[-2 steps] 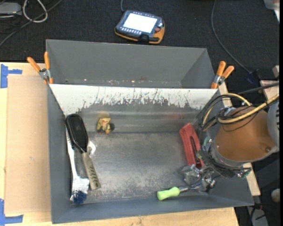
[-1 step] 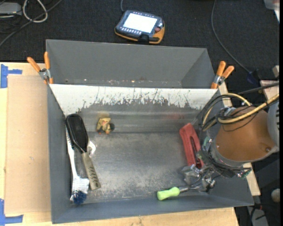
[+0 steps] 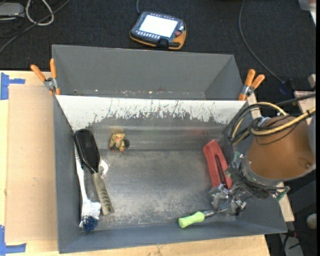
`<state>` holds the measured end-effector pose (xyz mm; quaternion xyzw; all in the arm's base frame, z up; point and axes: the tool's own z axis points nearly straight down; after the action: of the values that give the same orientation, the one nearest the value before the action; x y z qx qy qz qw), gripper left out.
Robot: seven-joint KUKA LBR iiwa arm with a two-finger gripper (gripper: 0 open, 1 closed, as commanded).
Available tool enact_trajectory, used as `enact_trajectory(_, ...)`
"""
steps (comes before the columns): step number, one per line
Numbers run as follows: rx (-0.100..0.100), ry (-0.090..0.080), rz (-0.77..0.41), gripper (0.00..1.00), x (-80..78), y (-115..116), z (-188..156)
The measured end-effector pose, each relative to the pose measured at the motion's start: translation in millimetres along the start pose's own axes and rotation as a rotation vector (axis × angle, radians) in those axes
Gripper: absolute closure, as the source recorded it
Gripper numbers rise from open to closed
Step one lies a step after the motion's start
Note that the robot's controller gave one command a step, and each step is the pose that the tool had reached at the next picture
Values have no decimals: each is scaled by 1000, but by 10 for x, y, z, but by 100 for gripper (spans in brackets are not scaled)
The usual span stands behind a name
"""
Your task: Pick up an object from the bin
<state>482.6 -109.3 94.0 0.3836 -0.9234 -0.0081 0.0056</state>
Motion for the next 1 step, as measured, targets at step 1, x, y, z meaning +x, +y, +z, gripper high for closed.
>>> enact_trajectory(1, -3, 1, 3, 100, -1, 15, -313)
